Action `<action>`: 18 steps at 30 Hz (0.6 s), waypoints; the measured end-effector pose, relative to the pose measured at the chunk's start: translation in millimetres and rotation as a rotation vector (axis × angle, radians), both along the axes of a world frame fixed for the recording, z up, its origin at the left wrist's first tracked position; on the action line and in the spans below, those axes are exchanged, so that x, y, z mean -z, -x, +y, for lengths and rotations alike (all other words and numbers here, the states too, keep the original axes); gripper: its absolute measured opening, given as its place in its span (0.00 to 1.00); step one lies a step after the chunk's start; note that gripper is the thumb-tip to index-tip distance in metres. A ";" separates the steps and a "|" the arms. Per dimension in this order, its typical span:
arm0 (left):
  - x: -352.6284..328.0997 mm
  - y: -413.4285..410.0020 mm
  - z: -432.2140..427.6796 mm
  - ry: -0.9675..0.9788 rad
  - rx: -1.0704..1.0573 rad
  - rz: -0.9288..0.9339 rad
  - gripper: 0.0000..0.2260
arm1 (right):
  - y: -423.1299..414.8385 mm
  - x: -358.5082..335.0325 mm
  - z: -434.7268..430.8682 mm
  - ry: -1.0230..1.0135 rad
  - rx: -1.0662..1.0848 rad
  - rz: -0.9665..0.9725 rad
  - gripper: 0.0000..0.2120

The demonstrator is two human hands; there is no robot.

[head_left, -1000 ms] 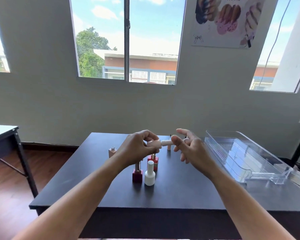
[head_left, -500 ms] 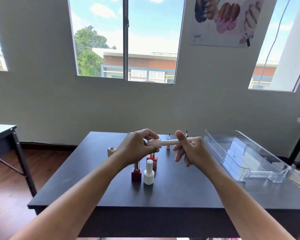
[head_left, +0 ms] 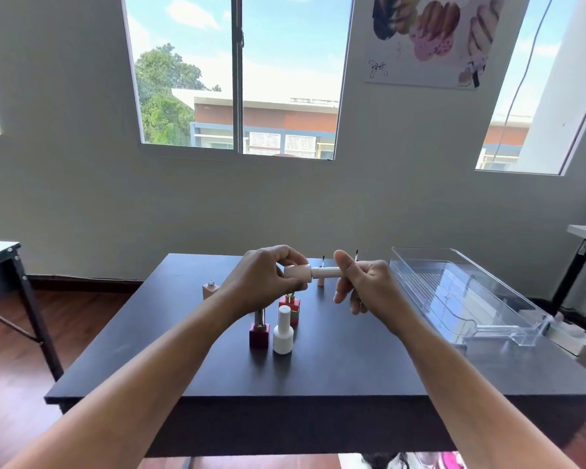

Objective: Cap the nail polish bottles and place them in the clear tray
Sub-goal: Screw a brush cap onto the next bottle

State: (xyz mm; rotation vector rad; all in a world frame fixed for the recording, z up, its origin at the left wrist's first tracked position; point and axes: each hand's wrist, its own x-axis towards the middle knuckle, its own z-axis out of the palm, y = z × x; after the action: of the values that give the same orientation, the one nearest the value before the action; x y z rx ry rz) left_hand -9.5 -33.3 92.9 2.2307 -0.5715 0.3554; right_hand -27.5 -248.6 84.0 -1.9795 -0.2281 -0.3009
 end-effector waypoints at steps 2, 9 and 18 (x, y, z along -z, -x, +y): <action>-0.8 -0.5 0.8 -0.006 -0.001 0.002 0.10 | 0.9 -2.3 -1.3 0.005 -0.021 0.042 0.36; -2.6 -1.8 -0.6 -0.019 -0.024 0.002 0.10 | 0.5 0.8 -2.1 0.064 -0.042 -0.053 0.06; -2.1 -2.0 -3.4 -0.023 -0.010 0.018 0.09 | 0.4 -0.5 -2.2 0.274 0.018 -0.139 0.05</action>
State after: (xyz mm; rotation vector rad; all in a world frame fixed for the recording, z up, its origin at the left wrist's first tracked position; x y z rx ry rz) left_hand -7.5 -36.7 95.0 2.2574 -0.5574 0.3355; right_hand -27.9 -250.8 84.5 -2.2336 -0.3565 -0.4382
